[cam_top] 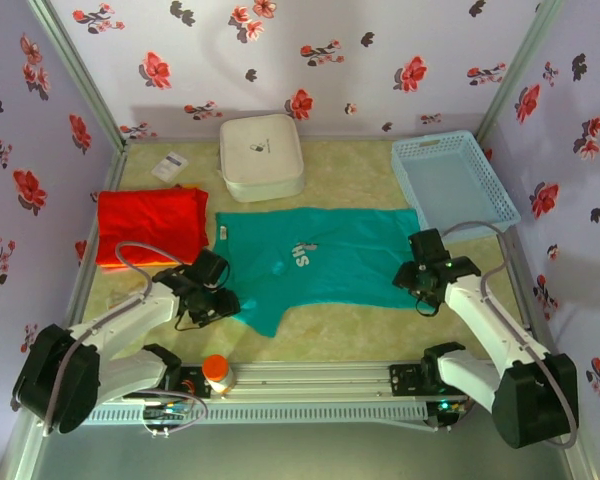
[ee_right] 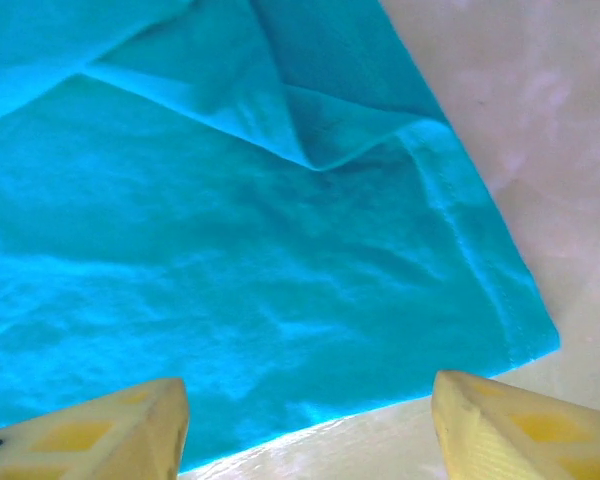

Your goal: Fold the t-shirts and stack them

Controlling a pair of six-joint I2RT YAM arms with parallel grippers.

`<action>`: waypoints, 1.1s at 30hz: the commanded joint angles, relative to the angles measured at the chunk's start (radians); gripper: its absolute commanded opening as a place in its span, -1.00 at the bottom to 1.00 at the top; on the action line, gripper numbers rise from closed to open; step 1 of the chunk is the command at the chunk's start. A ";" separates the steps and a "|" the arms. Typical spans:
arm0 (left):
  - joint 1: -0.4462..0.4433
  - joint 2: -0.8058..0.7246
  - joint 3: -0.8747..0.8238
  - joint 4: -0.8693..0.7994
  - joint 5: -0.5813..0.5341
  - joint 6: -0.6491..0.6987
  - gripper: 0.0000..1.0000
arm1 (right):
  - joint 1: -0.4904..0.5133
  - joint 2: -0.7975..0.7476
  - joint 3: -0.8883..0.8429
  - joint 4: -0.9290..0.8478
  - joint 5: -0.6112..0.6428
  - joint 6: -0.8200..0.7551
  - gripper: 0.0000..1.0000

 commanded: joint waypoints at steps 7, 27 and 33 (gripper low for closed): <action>-0.009 0.017 -0.036 0.079 -0.028 -0.035 -0.34 | -0.110 -0.008 -0.092 0.017 -0.006 0.043 0.08; -0.047 -0.081 0.025 -0.072 -0.026 -0.063 -1.00 | -0.129 0.193 -0.111 0.194 -0.054 0.058 -0.33; -0.067 -0.086 0.086 -0.141 -0.024 -0.055 -1.00 | -0.130 0.173 -0.115 0.198 -0.046 0.059 -0.67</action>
